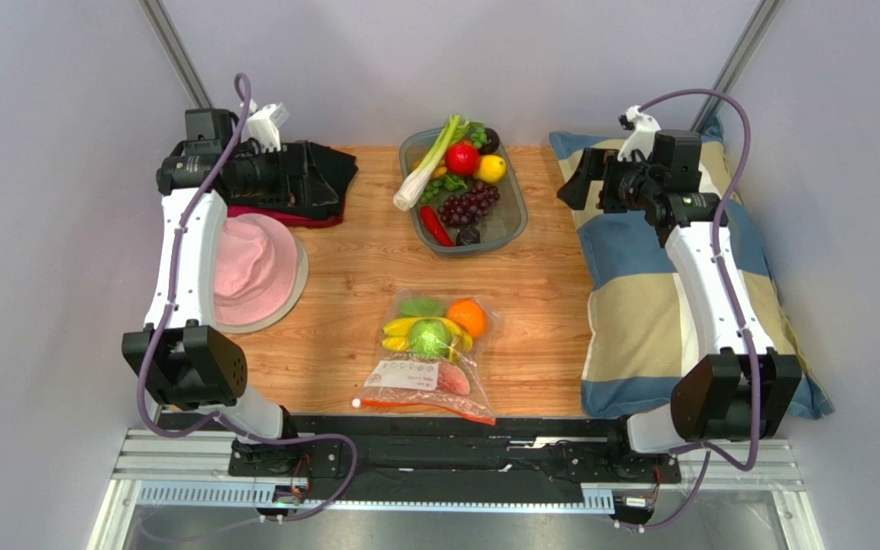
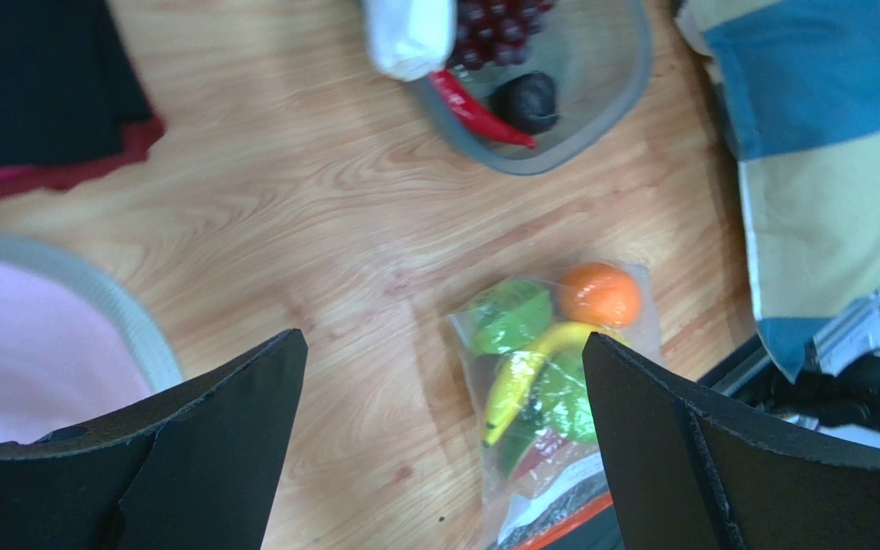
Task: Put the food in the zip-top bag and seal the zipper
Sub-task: Reset both arms
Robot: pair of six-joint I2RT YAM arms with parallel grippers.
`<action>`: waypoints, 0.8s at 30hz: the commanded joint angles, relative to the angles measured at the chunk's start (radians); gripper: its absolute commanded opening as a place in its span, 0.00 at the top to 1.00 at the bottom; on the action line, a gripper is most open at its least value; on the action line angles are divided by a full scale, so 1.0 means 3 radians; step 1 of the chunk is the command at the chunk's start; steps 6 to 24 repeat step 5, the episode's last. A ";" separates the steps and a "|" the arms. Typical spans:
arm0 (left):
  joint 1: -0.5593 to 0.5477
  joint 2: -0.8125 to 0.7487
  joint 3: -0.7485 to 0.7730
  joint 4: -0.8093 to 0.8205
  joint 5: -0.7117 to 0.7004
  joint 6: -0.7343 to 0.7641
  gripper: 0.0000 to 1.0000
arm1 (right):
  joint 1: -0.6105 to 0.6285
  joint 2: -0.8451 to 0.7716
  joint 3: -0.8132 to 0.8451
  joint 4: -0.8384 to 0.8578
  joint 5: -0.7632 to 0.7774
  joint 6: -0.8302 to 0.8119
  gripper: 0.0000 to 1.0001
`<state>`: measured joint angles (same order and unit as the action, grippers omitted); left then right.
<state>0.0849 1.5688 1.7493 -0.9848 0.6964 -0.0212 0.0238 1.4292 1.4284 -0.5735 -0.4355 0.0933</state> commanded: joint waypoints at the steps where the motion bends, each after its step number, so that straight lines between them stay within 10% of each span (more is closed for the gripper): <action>1: 0.0106 -0.0121 -0.0170 0.0077 -0.0224 -0.0043 0.01 | -0.0145 -0.0009 -0.0169 0.0000 -0.0042 -0.0081 0.00; 24: 0.0106 -0.0162 -0.0202 0.0072 -0.0480 0.0045 0.01 | -0.0146 -0.0009 -0.0252 0.0030 -0.0021 -0.0137 0.00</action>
